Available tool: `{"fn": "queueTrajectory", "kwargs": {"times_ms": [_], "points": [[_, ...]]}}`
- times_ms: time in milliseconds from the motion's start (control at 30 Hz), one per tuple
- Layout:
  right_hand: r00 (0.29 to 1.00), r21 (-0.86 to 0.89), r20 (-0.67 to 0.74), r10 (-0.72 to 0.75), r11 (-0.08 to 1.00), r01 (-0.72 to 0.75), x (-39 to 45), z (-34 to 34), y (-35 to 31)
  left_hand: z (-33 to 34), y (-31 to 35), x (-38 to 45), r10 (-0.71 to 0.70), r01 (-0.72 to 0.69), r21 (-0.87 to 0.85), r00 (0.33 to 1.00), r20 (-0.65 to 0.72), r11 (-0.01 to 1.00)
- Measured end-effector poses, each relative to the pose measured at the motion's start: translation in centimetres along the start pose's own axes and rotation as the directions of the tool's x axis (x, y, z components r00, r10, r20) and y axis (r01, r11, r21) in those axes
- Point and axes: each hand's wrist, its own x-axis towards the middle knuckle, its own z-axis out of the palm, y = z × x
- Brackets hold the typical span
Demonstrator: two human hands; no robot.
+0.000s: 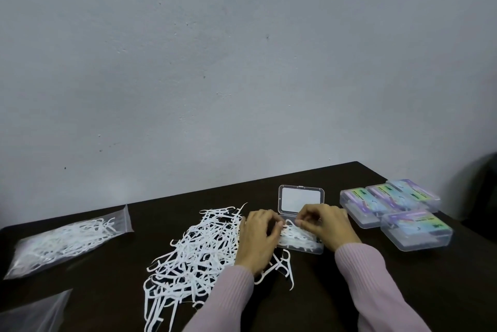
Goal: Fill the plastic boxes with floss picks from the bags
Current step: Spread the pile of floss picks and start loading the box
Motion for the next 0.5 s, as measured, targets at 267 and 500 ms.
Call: {"fn": "queueTrajectory", "kwargs": {"times_ms": [267, 500], "points": [[0.995, -0.022, -0.051, -0.086, 0.996, 0.085, 0.0, 0.6, -1.0, -2.8, 0.5, -0.5, -0.024, 0.024, -0.146, 1.0, 0.005, 0.989], [0.954, 0.029, 0.058, -0.293, 0.956, 0.292, -1.0, 1.6, -4.1, -7.5, -0.5, -3.5, 0.022, 0.01, -0.204, 0.987, 0.157, 0.979]]}}
